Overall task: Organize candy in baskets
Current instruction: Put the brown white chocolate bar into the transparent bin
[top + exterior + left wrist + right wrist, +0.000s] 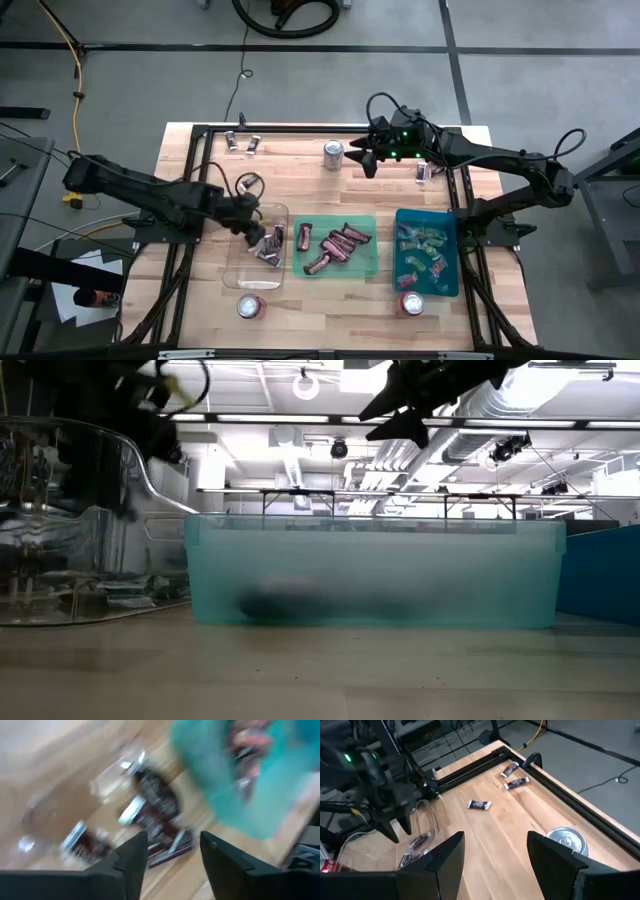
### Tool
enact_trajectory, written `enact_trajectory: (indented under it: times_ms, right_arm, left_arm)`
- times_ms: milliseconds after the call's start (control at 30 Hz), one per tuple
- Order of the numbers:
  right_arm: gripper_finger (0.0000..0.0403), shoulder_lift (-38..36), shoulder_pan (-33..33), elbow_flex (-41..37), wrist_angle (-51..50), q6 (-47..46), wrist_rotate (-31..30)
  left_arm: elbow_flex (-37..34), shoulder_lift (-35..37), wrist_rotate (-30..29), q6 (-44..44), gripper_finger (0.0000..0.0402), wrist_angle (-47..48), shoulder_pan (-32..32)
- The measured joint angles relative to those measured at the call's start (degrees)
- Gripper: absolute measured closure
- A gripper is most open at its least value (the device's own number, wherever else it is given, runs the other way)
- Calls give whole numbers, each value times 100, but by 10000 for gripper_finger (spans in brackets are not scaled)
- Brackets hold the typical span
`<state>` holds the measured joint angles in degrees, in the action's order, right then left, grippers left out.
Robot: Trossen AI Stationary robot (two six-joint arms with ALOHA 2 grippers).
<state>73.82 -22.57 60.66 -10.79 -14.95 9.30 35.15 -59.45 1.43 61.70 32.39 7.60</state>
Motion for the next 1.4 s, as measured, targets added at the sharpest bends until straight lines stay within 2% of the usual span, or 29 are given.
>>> enact_trajectory:
  times_ms: [133,267,367,500,600,733,1000,1400]
  right_arm:
    - [192,0,0,-2,-59,-21,11]
    - [192,2,0,-2,-59,-152,11]
    - [192,2,0,-2,-62,-170,11]
    - [192,2,20,-2,-65,-275,11]
    - [192,2,20,-2,-81,-321,11]
    - [192,2,20,-2,-82,-317,9]
    - [192,2,20,-2,-84,-453,4]
    - [192,4,20,-4,-254,-453,4]
  left_arm:
    - [686,150,-163,-1046,215,92,-610]
    - [1499,60,-899,-2549,215,824,-1587]
    - [1799,-201,-1259,-3399,216,1352,-2521]
    - [1684,-747,-492,-4049,216,1624,-3694]
    - [1476,-1325,-177,-4493,216,1680,-4191]
    - [1238,-2000,-168,-4747,216,1380,-4494]
    - [1236,-2851,-257,-5142,216,377,-4557]
    - [1250,-3410,-714,-5136,217,488,-4555]
